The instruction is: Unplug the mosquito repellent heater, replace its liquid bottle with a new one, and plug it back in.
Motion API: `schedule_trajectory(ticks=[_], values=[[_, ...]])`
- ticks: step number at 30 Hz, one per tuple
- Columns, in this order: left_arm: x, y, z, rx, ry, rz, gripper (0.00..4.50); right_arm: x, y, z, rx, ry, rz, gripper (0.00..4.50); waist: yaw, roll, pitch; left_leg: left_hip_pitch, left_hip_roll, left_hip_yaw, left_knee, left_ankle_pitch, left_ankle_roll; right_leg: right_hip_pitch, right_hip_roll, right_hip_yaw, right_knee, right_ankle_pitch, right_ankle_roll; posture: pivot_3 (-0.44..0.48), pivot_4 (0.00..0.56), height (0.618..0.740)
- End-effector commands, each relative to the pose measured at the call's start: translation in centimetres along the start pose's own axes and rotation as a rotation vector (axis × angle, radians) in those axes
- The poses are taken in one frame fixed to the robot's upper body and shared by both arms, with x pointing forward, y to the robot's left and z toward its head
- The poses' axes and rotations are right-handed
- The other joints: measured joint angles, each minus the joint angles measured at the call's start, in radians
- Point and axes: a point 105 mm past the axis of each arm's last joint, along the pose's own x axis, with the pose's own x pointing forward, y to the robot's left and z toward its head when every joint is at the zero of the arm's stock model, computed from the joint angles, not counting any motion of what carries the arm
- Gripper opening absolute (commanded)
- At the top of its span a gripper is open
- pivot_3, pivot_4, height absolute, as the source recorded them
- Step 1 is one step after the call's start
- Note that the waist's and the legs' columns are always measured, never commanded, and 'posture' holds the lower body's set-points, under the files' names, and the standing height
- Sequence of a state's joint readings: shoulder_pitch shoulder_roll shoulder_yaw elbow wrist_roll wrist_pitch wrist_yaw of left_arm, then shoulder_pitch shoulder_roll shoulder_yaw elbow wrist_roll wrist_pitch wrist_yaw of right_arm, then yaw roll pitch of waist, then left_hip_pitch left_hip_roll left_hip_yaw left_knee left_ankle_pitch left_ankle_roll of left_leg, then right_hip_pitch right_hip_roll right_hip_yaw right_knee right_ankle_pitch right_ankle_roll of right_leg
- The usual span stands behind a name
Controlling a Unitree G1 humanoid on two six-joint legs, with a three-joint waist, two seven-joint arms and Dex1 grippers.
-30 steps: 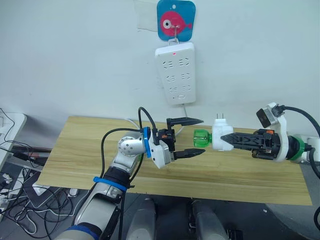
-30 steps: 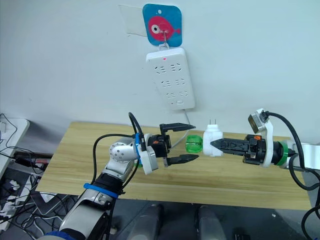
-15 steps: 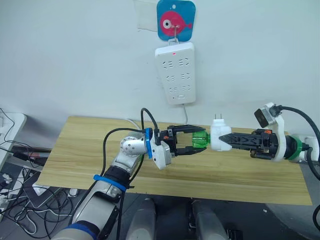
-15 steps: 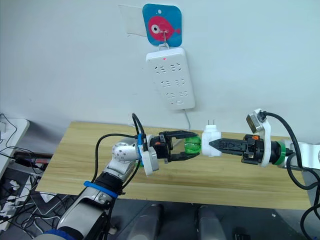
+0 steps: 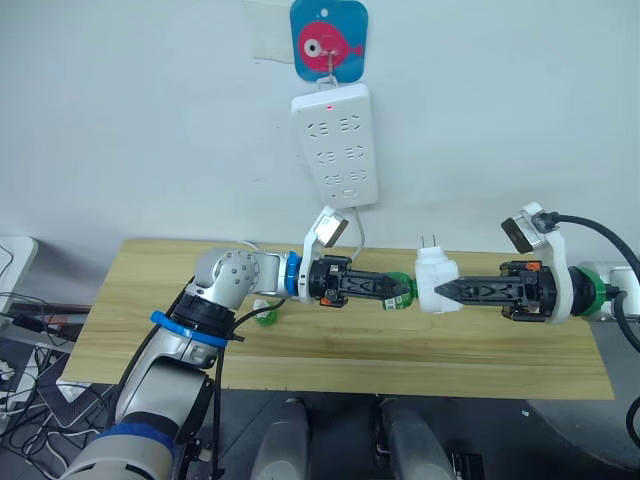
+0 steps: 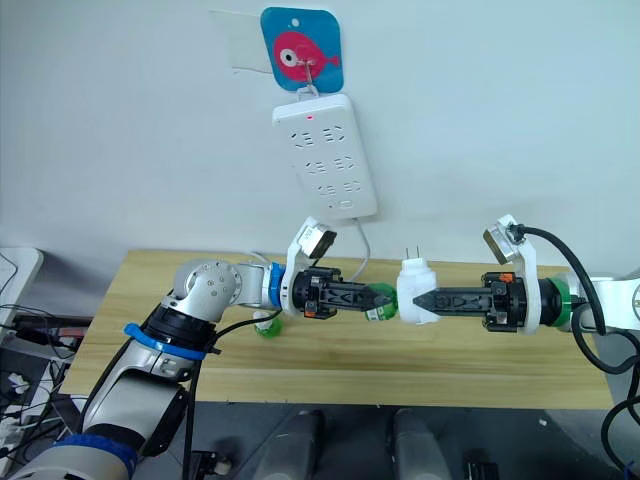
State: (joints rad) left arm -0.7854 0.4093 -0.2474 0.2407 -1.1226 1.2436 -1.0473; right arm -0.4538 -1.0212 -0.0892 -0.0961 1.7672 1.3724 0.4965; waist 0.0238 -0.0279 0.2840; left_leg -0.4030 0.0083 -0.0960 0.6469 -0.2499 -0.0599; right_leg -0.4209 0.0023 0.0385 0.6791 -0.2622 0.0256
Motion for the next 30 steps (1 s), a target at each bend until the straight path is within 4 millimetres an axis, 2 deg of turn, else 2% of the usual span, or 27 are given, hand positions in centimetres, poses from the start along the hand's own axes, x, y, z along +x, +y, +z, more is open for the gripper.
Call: schedule_trajectory(ticks=[1,7,12,17,21,24,26,30], values=[[-0.4,-0.4,-0.7,-0.066,0.03,-0.024,2.59,0.0,1.2,0.5,-0.045,0.003,0.031,2.98,-0.004,0.0,0.0,0.0,0.0,0.001,0.0,0.0,0.0,-0.001,0.0,0.001,0.0,0.002,-0.003,0.167,0.27,0.74],[-0.5,0.0,-0.2,-0.074,-0.005,0.0,4.42,-0.4,1.1,0.6,-0.033,-0.013,0.025,2.98,-0.001,0.0,0.0,0.0,0.001,0.001,0.0,0.0,0.0,-0.001,-0.001,0.001,0.0,0.002,-0.003,0.152,0.272,0.74],[-1.7,-0.1,0.5,-0.028,-0.035,0.061,4.47,-0.8,0.9,0.3,-0.006,-0.038,0.018,2.98,-0.001,0.0,0.0,0.0,0.001,0.002,0.0,0.0,0.0,0.0,-0.003,0.002,0.0,0.002,-0.003,0.164,0.263,0.74],[-3.0,-1.9,0.5,0.079,-0.021,0.09,4.47,-1.6,0.1,1.2,0.032,-0.119,-0.013,2.98,-0.001,0.0,0.0,0.0,0.002,0.002,0.0,0.0,-0.001,-0.001,-0.003,0.002,0.0,0.002,-0.003,0.172,0.256,0.74],[-2.8,-2.2,0.1,0.477,0.031,0.201,4.47,-2.2,-0.5,1.6,0.065,-0.165,-0.034,2.98,0.0,0.0,0.0,0.0,0.002,0.003,-0.001,0.0,-0.001,-0.001,-0.005,0.003,0.0,0.002,-0.003,0.183,0.252,0.74],[-2.4,-2.1,0.7,0.944,-0.016,0.265,4.47,-2.3,-0.5,1.6,0.084,-0.186,-0.026,2.98,0.01,0.0,0.0,0.0,0.002,0.004,-0.001,0.002,-0.004,0.0,-0.006,0.003,-0.001,0.002,-0.003,0.19,0.247,0.74],[-2.3,-2.3,0.4,1.219,-0.023,0.26,4.47,-2.2,-0.5,1.7,0.088,-0.192,-0.02,2.98,0.018,0.0,0.0,0.0,0.002,0.005,0.0,0.003,-0.005,0.0,-0.007,0.005,-0.002,0.002,-0.004,0.19,0.247,0.74],[-2.1,-1.9,-0.9,1.641,0.008,0.22,4.47,-1.8,-0.2,1.7,0.085,-0.181,-0.011,2.98,0.04,0.001,0.0,0.001,0.002,0.007,0.0,0.001,-0.002,0.0,-0.006,0.006,-0.002,0.002,-0.004,0.197,0.242,0.74]])
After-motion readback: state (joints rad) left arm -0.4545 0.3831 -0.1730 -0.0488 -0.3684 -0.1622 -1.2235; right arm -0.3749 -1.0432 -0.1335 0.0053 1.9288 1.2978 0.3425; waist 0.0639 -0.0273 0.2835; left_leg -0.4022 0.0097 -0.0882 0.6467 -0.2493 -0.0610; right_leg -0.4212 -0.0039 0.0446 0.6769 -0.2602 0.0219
